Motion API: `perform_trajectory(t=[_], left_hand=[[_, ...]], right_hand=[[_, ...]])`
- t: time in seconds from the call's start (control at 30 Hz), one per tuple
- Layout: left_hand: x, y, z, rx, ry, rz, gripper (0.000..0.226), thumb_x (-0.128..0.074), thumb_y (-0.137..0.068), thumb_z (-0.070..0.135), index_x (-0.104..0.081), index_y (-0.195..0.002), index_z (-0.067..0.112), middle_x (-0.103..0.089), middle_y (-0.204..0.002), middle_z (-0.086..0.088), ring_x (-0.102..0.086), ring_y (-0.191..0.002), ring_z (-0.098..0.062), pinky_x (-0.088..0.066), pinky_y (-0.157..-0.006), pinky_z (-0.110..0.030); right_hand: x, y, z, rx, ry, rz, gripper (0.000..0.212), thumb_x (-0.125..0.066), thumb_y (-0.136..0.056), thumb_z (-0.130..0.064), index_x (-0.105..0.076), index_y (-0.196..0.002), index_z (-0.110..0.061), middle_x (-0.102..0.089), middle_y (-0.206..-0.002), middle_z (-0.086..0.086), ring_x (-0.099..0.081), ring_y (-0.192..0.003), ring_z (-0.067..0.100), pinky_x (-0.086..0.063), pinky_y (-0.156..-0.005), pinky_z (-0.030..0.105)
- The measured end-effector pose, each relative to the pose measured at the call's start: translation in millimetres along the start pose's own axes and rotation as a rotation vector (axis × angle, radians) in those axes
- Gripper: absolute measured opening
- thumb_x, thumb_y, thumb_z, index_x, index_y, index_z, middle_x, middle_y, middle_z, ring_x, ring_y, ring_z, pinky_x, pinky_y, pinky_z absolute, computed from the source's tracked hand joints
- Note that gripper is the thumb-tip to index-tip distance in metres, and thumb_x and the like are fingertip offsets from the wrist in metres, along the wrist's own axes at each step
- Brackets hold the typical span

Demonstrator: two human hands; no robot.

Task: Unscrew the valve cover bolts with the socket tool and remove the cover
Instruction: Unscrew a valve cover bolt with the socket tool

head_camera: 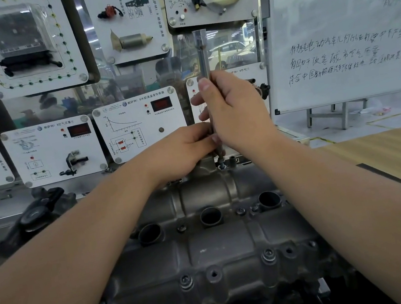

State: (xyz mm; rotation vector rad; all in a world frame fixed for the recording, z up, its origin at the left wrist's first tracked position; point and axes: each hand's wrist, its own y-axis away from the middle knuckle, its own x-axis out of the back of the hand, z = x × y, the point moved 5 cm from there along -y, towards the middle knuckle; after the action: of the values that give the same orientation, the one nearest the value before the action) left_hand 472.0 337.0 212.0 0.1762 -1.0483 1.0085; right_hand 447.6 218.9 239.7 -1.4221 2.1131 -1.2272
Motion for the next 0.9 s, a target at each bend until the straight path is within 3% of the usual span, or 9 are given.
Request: perform_trajectory(t=[0.17, 0.27, 0.33, 0.4, 0.5, 0.63, 0.73, 0.83, 0.9], left_hand=[[-0.4, -2.0, -0.7, -0.002, -0.006, -0.002, 0.027, -0.052, -0.107, 0.037, -0.066, -0.122, 0.019, -0.073, -0.115, -0.013, -0.065, -0.111, -0.041, -0.048, -0.099, -0.057], [-0.7, -4.6, -0.8, 0.006, -0.020, -0.012, 0.033, -0.053, -0.106, 0.039, -0.063, -0.123, 0.013, -0.071, -0.118, -0.020, -0.065, -0.112, -0.041, -0.048, -0.099, -0.058], [-1.3, -5.7, -1.8, 0.010, -0.019, -0.012, 0.035, -0.052, -0.106, 0.039, -0.063, -0.122, 0.010, -0.070, -0.117, -0.021, -0.065, -0.112, -0.040, -0.048, -0.099, -0.057], [-2.1, -6.0, -3.7, 0.006, -0.006, -0.007, 0.032, -0.049, -0.108, 0.037, -0.064, -0.122, 0.013, -0.071, -0.117, -0.015, -0.064, -0.114, -0.036, -0.047, -0.102, -0.054], [-2.8, -4.0, -4.7, 0.001, 0.025, -0.011, 0.028, -0.046, -0.109, 0.035, -0.064, -0.125, 0.021, -0.072, -0.119, 0.000, -0.063, -0.118, -0.021, -0.044, -0.108, -0.047], [-2.7, -5.2, -3.8, -0.011, 0.019, -0.021, 0.029, -0.048, -0.109, 0.034, -0.062, -0.127, 0.016, -0.071, -0.121, -0.013, -0.062, -0.119, -0.037, -0.045, -0.105, -0.055], [-2.7, -5.8, -2.6, -0.016, 0.006, -0.033, 0.027, -0.052, -0.106, 0.036, -0.062, -0.123, 0.017, -0.070, -0.117, -0.019, -0.063, -0.113, -0.041, -0.047, -0.101, -0.058], [-2.8, -6.5, -3.9, -0.008, 0.002, -0.022, 0.028, -0.052, -0.106, 0.039, -0.063, -0.122, 0.019, -0.072, -0.114, -0.013, -0.064, -0.112, -0.034, -0.048, -0.100, -0.052], [-3.4, -6.6, -6.1, -0.008, 0.011, -0.017, 0.028, -0.048, -0.108, 0.039, -0.065, -0.122, 0.021, -0.074, -0.111, 0.000, -0.065, -0.107, -0.016, -0.050, -0.097, -0.034]], right_hand=[[-0.4, 1.4, -0.2, 0.004, 0.014, -0.011, 0.022, -0.056, -0.102, -0.036, -0.064, -0.098, -0.017, -0.072, -0.083, -0.005, -0.067, -0.076, 0.012, -0.058, -0.071, 0.043], [1.6, 0.9, 3.4, -0.023, -0.033, 0.025, 0.009, -0.063, -0.099, -0.034, -0.060, -0.105, -0.029, -0.073, -0.086, -0.008, -0.070, -0.081, 0.013, -0.058, -0.078, 0.044], [2.6, -0.2, 4.4, -0.026, -0.022, 0.046, 0.008, -0.062, -0.099, -0.032, -0.061, -0.101, -0.025, -0.073, -0.087, -0.006, -0.070, -0.082, 0.016, -0.058, -0.079, 0.045], [2.1, -0.6, 4.4, -0.037, 0.008, 0.044, 0.017, -0.057, -0.102, -0.033, -0.064, -0.099, -0.017, -0.073, -0.086, -0.005, -0.070, -0.080, 0.016, -0.058, -0.077, 0.046], [0.5, -0.6, 4.8, -0.055, 0.018, 0.030, 0.018, -0.049, -0.105, -0.033, -0.062, -0.096, -0.024, -0.070, -0.081, -0.018, -0.067, -0.078, 0.006, -0.058, -0.079, 0.045], [-0.9, 0.0, 5.6, -0.057, -0.040, 0.010, 0.010, -0.052, -0.103, -0.037, -0.055, -0.111, -0.033, -0.074, -0.084, -0.016, -0.068, -0.077, 0.007, -0.059, -0.077, 0.045], [-0.7, 0.6, 5.6, -0.041, -0.037, 0.006, 0.009, -0.061, -0.099, -0.040, -0.052, -0.098, -0.043, -0.075, -0.086, -0.011, -0.070, -0.080, 0.009, -0.060, -0.073, 0.046], [-1.1, 0.8, 3.4, -0.028, 0.011, -0.003, 0.011, -0.056, -0.102, -0.035, -0.062, -0.097, -0.027, -0.074, -0.084, -0.013, -0.068, -0.076, 0.006, -0.059, -0.075, 0.044], [-1.9, 0.3, 3.8, -0.041, 0.028, -0.022, 0.016, -0.050, -0.105, -0.034, -0.061, -0.095, -0.026, -0.072, -0.083, -0.017, -0.067, -0.074, 0.002, -0.060, -0.075, 0.044]])
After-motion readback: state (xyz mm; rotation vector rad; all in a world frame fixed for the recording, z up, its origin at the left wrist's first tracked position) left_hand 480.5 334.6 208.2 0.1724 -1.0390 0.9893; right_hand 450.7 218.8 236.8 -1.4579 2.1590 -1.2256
